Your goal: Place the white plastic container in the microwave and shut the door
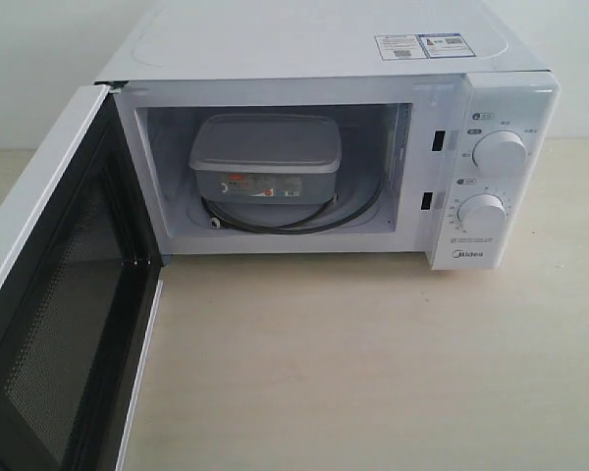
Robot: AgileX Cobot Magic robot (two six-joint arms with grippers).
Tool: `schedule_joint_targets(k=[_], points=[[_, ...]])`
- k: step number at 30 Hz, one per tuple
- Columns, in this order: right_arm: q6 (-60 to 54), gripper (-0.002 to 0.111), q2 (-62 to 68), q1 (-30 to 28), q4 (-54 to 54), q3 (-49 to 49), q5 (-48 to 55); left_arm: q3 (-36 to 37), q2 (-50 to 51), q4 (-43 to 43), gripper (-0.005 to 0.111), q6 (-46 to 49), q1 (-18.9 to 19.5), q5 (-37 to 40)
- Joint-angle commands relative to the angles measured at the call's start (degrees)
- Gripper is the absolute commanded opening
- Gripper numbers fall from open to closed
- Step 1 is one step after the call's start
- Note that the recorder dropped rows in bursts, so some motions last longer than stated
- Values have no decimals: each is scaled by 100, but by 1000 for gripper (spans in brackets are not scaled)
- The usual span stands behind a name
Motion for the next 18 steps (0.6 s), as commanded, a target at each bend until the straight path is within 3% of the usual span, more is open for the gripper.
schedule_joint_targets(k=[1,4,10,18], points=[[2163,0,-30,-18,-1942,22,202,3,-16,12,4,31,9,-37],[2939,0,-30,-18,-2795,22,157,3,-16,12,4,31,9,-37],[1716,0,-30,-18,-2793,22,150,3,-16,12,4,31,9,-37],[1861,0,-30,-18,-2604,22,191,3,-16,12,4,31,9,-37]])
